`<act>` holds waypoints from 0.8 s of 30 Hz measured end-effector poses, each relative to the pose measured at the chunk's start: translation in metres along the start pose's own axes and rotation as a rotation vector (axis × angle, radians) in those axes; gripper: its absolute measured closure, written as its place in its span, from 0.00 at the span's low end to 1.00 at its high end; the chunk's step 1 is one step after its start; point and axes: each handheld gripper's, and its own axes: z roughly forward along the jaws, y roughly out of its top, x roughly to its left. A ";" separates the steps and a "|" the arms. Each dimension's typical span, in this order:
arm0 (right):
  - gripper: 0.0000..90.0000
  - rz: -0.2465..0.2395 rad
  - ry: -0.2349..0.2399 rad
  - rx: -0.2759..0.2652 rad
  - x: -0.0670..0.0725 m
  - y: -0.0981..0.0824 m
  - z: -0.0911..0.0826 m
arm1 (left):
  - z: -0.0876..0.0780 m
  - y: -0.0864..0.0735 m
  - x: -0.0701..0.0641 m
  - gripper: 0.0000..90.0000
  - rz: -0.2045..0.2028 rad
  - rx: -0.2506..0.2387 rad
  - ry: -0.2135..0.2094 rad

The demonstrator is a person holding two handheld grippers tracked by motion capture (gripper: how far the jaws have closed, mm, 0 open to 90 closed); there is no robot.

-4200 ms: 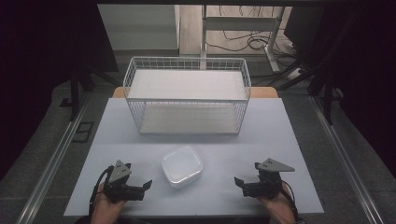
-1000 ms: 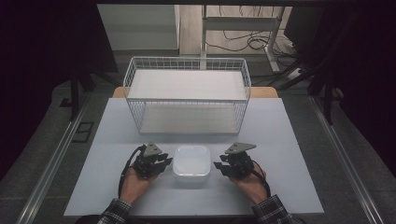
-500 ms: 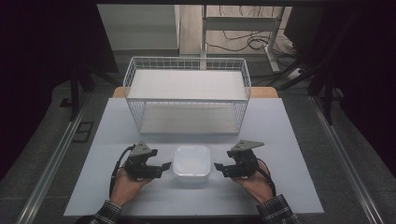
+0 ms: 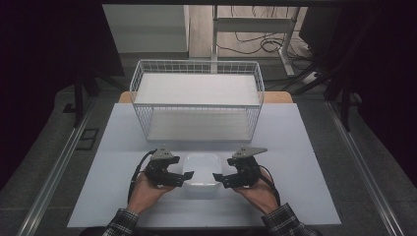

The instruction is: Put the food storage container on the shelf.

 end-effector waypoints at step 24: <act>0.77 0.094 -0.041 -0.014 0.010 -0.004 -0.014 | -0.025 -0.017 -0.012 0.81 -0.169 -0.080 -0.057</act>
